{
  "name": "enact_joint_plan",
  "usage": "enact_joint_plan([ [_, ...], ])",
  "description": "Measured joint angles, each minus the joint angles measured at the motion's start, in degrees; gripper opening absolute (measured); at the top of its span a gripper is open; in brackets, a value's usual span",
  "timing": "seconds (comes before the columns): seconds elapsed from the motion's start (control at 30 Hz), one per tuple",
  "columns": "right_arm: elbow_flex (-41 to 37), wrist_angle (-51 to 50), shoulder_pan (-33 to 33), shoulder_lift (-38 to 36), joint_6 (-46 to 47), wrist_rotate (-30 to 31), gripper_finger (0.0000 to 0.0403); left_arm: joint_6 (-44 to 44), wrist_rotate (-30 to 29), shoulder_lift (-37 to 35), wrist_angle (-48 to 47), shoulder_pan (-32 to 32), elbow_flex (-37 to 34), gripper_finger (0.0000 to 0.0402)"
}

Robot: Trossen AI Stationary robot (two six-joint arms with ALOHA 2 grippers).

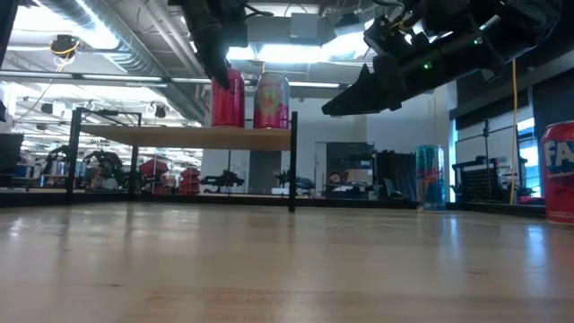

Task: Place canned beverage on shelf
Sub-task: Put the red black soda can aligned with the other red black soda can on the shelf, then put the left red soda can on the shelf

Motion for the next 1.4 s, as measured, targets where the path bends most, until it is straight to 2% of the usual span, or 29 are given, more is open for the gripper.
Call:
enact_joint_plan([
  [0.17, 0.0, 0.0, 0.0, 0.0, 0.0, 0.0, 0.0351, 0.1, -1.2, 0.0, 0.3, -0.2, 0.0, 0.0317],
  [0.37, 0.0, 0.1, 0.0, 0.0, 0.0, 0.0, 0.0351, 1.1, -1.4, 0.0, -0.6, -0.2, 1.6, 0.0321],
  [0.63, 0.0, 0.1, 0.0, 0.0, 0.0, 0.0, 0.0351, 1.1, -1.9, 0.0, -3.7, -2.2, 8.6, 0.0321],
  [0.8, 0.0, 0.1, 0.0, 0.0, 0.0, 0.0, 0.0351, -2.6, -2.0, -0.7, -5.3, -4.4, 14.6, 0.0321],
  [0.9, 0.0, 0.1, 0.0, 0.0, 0.0, 0.0, 0.0351, -5.6, -1.0, -3.4, -4.8, -6.3, 15.0, 0.0322],
  [1.0, 0.0, 0.1, 0.0, 0.0, 0.0, 0.0, 0.0351, -8.7, 1.7, -7.5, -2.6, -9.1, 11.9, 0.0322],
  [1.13, 0.0, 0.3, 0.0, 0.0, -0.7, 0.6, 0.0351, -14.9, 4.6, -13.4, 5.4, -14.6, 2.6, 0.0322],
  [1.2, 0.0, 0.3, 0.0, 0.0, -1.1, 1.4, 0.0351, -17.1, 3.0, -16.2, 7.9, -18.0, -2.9, 0.0322],
  [1.33, 0.0, 0.0, 0.1, 0.0, -0.6, 1.5, 0.0351, -22.4, -4.2, -22.3, 12.3, -24.6, -14.8, 0.0322],
  [1.4, 0.0, 0.0, 0.1, 0.0, -0.2, 1.5, 0.0351, -26.2, -5.5, -25.0, 14.3, -27.7, -20.4, 0.0322],
])
